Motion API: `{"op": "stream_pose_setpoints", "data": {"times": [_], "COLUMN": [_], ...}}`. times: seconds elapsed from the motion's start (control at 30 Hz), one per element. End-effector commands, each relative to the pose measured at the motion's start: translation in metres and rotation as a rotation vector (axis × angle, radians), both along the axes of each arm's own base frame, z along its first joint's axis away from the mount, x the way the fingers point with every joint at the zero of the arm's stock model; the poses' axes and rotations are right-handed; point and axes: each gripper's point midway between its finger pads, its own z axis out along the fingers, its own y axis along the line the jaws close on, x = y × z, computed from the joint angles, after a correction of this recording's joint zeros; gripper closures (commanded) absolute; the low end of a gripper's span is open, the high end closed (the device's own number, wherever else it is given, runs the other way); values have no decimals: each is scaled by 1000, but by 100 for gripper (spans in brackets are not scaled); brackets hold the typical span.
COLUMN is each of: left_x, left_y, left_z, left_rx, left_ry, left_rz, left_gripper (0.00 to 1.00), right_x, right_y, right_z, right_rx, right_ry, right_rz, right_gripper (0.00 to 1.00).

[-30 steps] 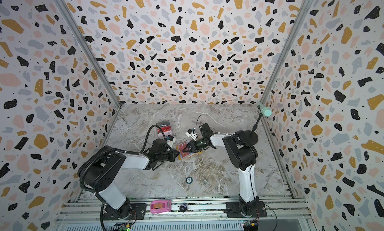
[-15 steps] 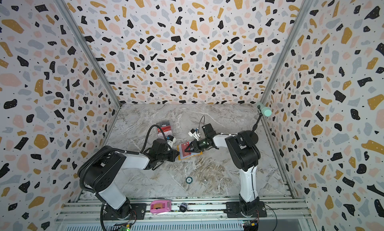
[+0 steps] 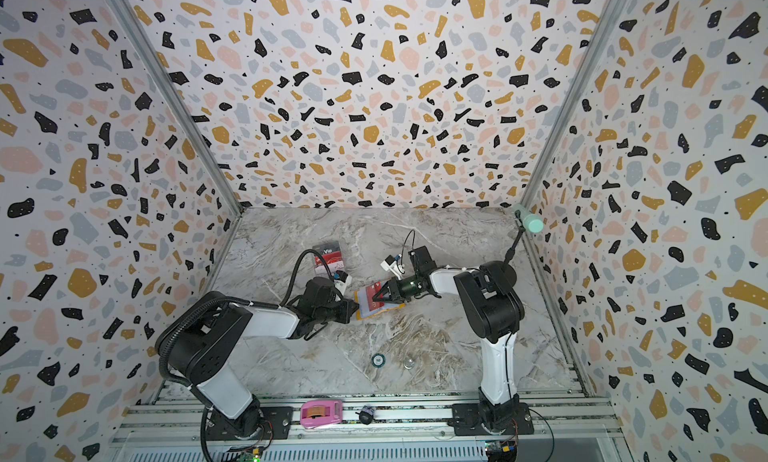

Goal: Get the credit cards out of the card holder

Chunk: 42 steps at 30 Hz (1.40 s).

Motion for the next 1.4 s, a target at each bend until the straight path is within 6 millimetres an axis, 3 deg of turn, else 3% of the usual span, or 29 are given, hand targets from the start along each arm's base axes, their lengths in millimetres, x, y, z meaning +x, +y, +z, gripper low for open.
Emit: {"op": "stream_pose_setpoints", "data": {"times": [0.0, 0.6, 1.37], "left_x": [-61, -61, -58], "left_y": [39, 40, 51], "left_z": [-70, -62, -47], "left_rx": [218, 228, 263], "left_ry": [275, 257, 216], "left_rz": [-11, -23, 16], "left_gripper": [100, 100, 100], "right_x": [1, 9, 21], "right_y": [-2, -15, -34], "right_z": [26, 17, 15], "right_rx": [36, -29, -198], "right_ry": [-56, -66, -164], "right_rz": [2, -55, -120], "right_gripper": [79, 91, 100]}}
